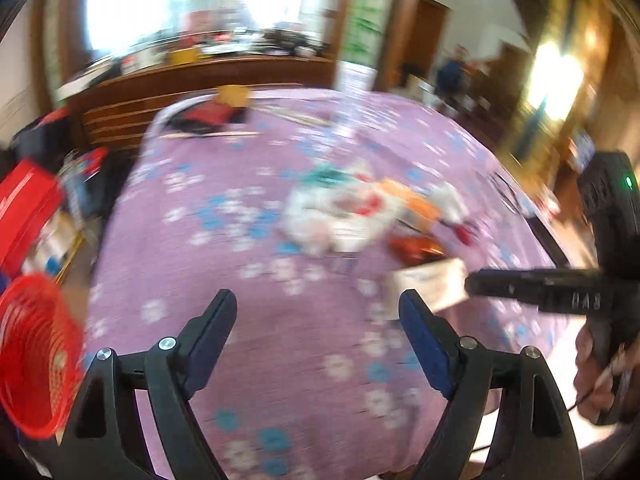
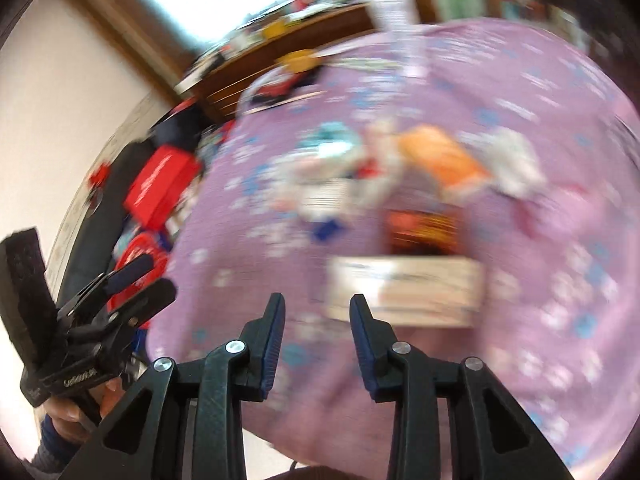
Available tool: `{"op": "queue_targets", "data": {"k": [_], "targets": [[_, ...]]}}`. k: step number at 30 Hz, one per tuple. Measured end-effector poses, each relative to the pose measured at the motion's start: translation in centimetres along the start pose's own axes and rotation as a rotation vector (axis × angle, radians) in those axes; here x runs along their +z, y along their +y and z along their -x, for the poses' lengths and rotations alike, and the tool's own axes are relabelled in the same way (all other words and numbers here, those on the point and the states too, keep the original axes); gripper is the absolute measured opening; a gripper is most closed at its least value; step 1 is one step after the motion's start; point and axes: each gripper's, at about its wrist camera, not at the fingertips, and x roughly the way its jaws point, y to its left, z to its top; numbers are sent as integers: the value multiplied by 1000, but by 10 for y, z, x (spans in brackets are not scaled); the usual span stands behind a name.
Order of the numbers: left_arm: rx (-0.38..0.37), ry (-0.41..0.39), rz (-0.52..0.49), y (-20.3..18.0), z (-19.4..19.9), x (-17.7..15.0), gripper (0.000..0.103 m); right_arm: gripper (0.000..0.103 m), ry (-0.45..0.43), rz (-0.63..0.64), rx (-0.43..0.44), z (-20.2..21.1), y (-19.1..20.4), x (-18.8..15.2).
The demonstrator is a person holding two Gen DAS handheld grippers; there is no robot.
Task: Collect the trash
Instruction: 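Grasp the white medicine box with the left tool while the right tool reaches the red-and-white bag, then lift the white medicine box with the left tool while the right tool grasps the red-and-white bag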
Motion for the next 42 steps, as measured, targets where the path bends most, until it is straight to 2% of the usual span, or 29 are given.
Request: {"op": "queue_targets", "data": {"k": [4, 9, 13, 15, 16, 19, 22, 24, 26, 28, 32, 33, 35, 36, 40, 42], "targets": [[-59, 62, -128, -47, -38, 7, 86, 38, -37, -112, -62, 30, -56, -9], [-43, 85, -301, -94, -82, 16, 86, 41, -76, -182, -100, 62, -96, -20], [-84, 166, -324, -103, -125, 29, 86, 45, -97, -205, -110, 79, -117, -28], [-153, 254, -306, -100, -145, 30, 86, 46, -110, -215, -117, 89, -125, -31], [-162, 302, -297, -99, -153, 30, 86, 47, -113, -218, -122, 92, -127, -32], [-194, 339, -333, -105, -153, 24, 86, 49, -121, -240, -131, 99, -141, -35], [-197, 330, -420, -120, -142, 10, 86, 49, -117, -268, -123, 98, -152, -34], [-148, 277, -493, -133, -135, 1, 86, 49, -114, -273, -120, 96, -155, -31], [-118, 279, -501, -135, -139, -2, 86, 49, -105, -276, -117, 92, -157, -28], [-57, 288, -490, -137, -151, -1, 86, 49, -102, -287, -107, 88, -158, -24], [-23, 233, -475, -146, -153, -3, 86, 49, -96, -305, -103, 78, -163, -12], [-5, 213, -468, -147, -151, -4, 85, 49, -94, -312, -100, 75, -165, -9], [29, 178, -442, -148, -148, -6, 74, 49, -92, -327, -95, 70, -169, -2], [37, 169, -421, -147, -144, -7, 67, 52, -91, -336, -93, 67, -171, 2], [34, 139, -321, -134, -129, -4, 66, 65, -93, -377, -78, 53, -179, 23], [28, 129, -281, -124, -116, -5, 66, 67, -83, -399, -79, 42, -184, 34]]}}
